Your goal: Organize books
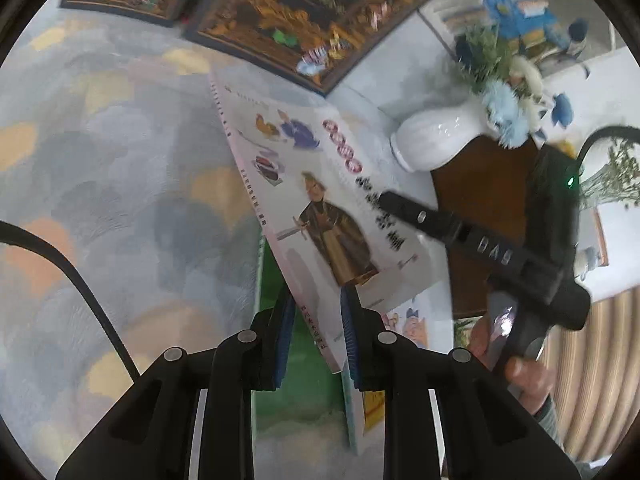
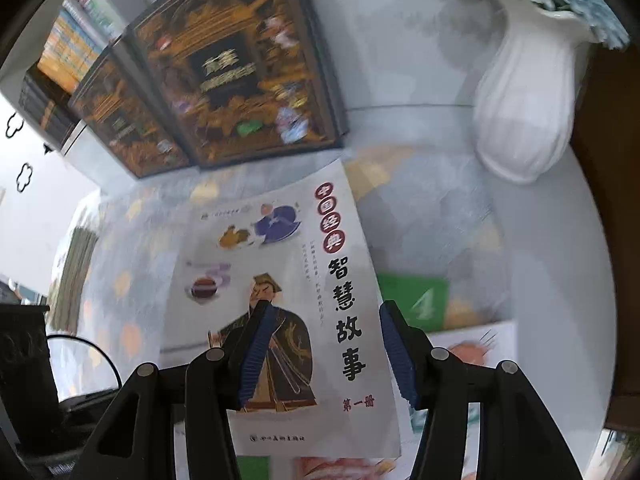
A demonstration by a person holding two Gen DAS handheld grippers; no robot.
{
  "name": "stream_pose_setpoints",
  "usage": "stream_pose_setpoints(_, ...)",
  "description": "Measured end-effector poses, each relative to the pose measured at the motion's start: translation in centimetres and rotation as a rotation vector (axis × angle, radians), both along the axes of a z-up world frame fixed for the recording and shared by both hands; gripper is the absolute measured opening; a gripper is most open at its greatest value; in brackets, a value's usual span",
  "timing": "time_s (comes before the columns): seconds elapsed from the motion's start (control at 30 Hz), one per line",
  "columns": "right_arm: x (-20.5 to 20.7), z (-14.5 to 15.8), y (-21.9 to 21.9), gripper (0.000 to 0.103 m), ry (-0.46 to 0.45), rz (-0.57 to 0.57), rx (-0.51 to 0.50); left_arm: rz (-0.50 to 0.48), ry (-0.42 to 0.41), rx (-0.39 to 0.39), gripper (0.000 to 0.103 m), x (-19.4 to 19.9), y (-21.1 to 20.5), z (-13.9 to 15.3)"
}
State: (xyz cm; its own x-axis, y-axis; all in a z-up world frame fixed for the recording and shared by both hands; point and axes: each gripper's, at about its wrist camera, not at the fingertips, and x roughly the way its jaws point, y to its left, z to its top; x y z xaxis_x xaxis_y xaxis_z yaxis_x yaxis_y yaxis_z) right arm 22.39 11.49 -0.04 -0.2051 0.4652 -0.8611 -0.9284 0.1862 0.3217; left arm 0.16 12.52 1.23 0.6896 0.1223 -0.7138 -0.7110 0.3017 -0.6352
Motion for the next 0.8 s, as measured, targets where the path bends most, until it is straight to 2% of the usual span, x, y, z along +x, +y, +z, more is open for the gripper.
stream_pose_setpoints(0.13, -4.0, 0.4, -2.7, 0.055, 0.004, 0.064, -0.008, 0.041, 0.035, -0.004, 0.019, -3.8, -1.6, 0.3)
stream_pose_setpoints(0.3, -10.2, -1.4, -7.8, 0.055, 0.091, 0.127, -0.051, 0.134, 0.118, -0.102, 0.019, -11.0, -5.9, -2.0)
stream_pose_setpoints(0.47, -15.2, -3.4, -13.0, 0.057, 0.178, 0.18, -0.103, 0.254, 0.112, -0.201, 0.019, -17.0, -11.2, -3.9)
stream_pose_setpoints(0.6, -17.5, -3.9, -15.7, 0.058, 0.129, 0.246, -0.125, 0.284, 0.053, -0.25, 0.021, -18.7, -13.7, -4.9)
stream_pose_setpoints(0.73, -17.0, -3.6, -18.1, 0.058, 0.128, 0.203, -0.114, 0.325, 0.045, -0.228, 0.022, -18.8, -14.4, -4.8)
stream_pose_setpoints(0.8, -15.8, -3.5, -19.3, 0.045, 0.099, 0.122, -0.092, 0.322, 0.067, -0.196, 0.022, -18.6, -14.9, -4.8)
